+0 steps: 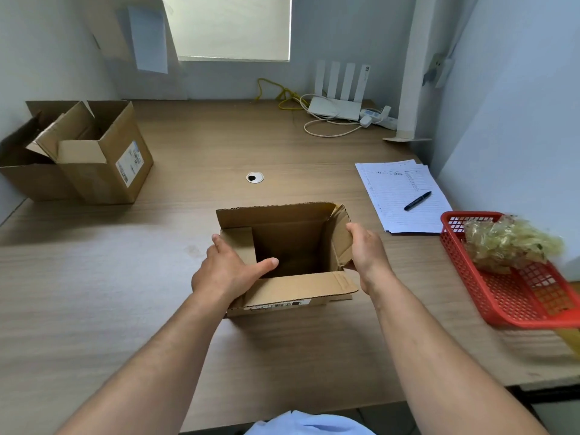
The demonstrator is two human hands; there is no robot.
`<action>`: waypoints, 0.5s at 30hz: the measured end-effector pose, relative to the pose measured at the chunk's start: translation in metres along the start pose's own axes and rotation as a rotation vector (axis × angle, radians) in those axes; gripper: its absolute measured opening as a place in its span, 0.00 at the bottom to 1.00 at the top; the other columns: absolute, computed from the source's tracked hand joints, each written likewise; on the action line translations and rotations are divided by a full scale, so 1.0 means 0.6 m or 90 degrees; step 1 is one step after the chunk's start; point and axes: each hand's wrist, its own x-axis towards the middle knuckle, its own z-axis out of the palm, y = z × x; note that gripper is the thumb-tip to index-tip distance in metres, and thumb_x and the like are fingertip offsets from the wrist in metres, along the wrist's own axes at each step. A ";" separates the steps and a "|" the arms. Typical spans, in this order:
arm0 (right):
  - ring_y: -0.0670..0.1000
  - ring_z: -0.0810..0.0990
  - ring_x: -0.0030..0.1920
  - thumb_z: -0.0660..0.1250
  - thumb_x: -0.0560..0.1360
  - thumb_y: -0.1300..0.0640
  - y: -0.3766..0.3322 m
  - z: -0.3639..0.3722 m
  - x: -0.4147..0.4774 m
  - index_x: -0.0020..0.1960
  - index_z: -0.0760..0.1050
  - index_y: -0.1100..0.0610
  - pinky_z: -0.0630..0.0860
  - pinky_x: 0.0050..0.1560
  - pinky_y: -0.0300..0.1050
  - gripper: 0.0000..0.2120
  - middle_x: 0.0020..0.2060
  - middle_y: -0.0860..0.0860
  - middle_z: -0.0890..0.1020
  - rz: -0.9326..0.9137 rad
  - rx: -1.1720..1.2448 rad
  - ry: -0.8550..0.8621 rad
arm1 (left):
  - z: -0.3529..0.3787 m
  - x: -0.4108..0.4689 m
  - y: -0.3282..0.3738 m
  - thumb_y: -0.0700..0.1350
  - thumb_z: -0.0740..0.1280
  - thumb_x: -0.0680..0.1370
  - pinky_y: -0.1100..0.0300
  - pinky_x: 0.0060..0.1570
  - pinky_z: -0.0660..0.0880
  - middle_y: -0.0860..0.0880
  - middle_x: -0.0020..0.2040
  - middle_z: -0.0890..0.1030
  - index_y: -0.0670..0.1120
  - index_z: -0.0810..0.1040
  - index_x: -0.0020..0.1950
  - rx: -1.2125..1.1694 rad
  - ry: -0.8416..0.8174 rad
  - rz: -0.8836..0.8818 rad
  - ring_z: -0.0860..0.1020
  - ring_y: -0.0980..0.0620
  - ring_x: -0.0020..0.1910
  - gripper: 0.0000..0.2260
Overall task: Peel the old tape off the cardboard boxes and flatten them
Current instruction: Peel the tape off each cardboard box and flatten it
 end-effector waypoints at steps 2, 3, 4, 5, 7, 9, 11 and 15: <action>0.53 0.66 0.39 0.57 0.74 0.49 0.006 -0.003 0.002 0.43 0.67 0.54 0.65 0.41 0.50 0.08 0.37 0.54 0.67 0.009 0.018 -0.011 | 0.000 -0.002 0.004 0.69 0.68 0.68 0.51 0.56 0.70 0.42 0.72 0.64 0.41 0.47 0.78 0.075 0.036 -0.004 0.66 0.43 0.70 0.52; 0.53 0.67 0.39 0.57 0.74 0.49 0.006 -0.004 0.002 0.43 0.68 0.54 0.66 0.41 0.49 0.09 0.37 0.54 0.67 0.013 0.026 -0.016 | -0.001 -0.001 0.003 0.66 0.68 0.69 0.51 0.54 0.70 0.41 0.69 0.66 0.40 0.52 0.77 0.084 0.055 -0.005 0.68 0.42 0.67 0.48; 0.53 0.67 0.39 0.57 0.74 0.49 0.006 -0.005 0.004 0.44 0.68 0.54 0.67 0.41 0.49 0.08 0.37 0.55 0.68 0.016 0.032 -0.020 | -0.003 0.000 0.000 0.63 0.66 0.69 0.52 0.50 0.70 0.41 0.66 0.69 0.40 0.59 0.74 0.066 0.067 -0.004 0.70 0.41 0.64 0.42; 0.53 0.68 0.39 0.57 0.75 0.50 0.005 -0.007 0.006 0.44 0.68 0.54 0.68 0.41 0.49 0.08 0.37 0.55 0.68 0.021 0.035 -0.026 | -0.005 0.000 -0.004 0.62 0.64 0.68 0.52 0.46 0.70 0.42 0.60 0.73 0.41 0.67 0.67 0.018 0.072 0.000 0.73 0.41 0.59 0.35; 0.54 0.68 0.39 0.56 0.77 0.51 0.006 -0.010 0.011 0.45 0.69 0.54 0.69 0.40 0.48 0.08 0.37 0.55 0.69 0.030 0.038 -0.035 | -0.011 0.001 -0.022 0.60 0.58 0.66 0.53 0.39 0.70 0.44 0.46 0.77 0.43 0.73 0.48 -0.179 0.053 0.019 0.75 0.43 0.45 0.23; 0.54 0.68 0.40 0.56 0.77 0.51 0.006 -0.011 0.013 0.44 0.69 0.55 0.70 0.40 0.48 0.08 0.37 0.56 0.69 0.035 0.036 -0.040 | -0.018 -0.005 -0.041 0.57 0.56 0.68 0.53 0.35 0.69 0.45 0.39 0.75 0.42 0.71 0.38 -0.439 0.018 0.005 0.73 0.43 0.40 0.18; 0.56 0.72 0.41 0.57 0.77 0.49 0.008 -0.011 0.015 0.44 0.71 0.56 0.73 0.43 0.49 0.11 0.38 0.57 0.72 0.035 0.030 -0.057 | -0.023 -0.007 -0.058 0.55 0.59 0.75 0.56 0.35 0.71 0.45 0.42 0.76 0.45 0.74 0.39 -0.554 -0.013 -0.037 0.74 0.46 0.44 0.15; 0.52 0.75 0.58 0.58 0.75 0.36 0.006 -0.008 0.018 0.65 0.74 0.51 0.77 0.50 0.51 0.26 0.60 0.47 0.76 0.053 0.035 -0.092 | -0.026 -0.009 -0.064 0.68 0.57 0.75 0.57 0.44 0.72 0.57 0.52 0.78 0.60 0.76 0.51 -0.579 -0.110 -0.008 0.75 0.56 0.53 0.16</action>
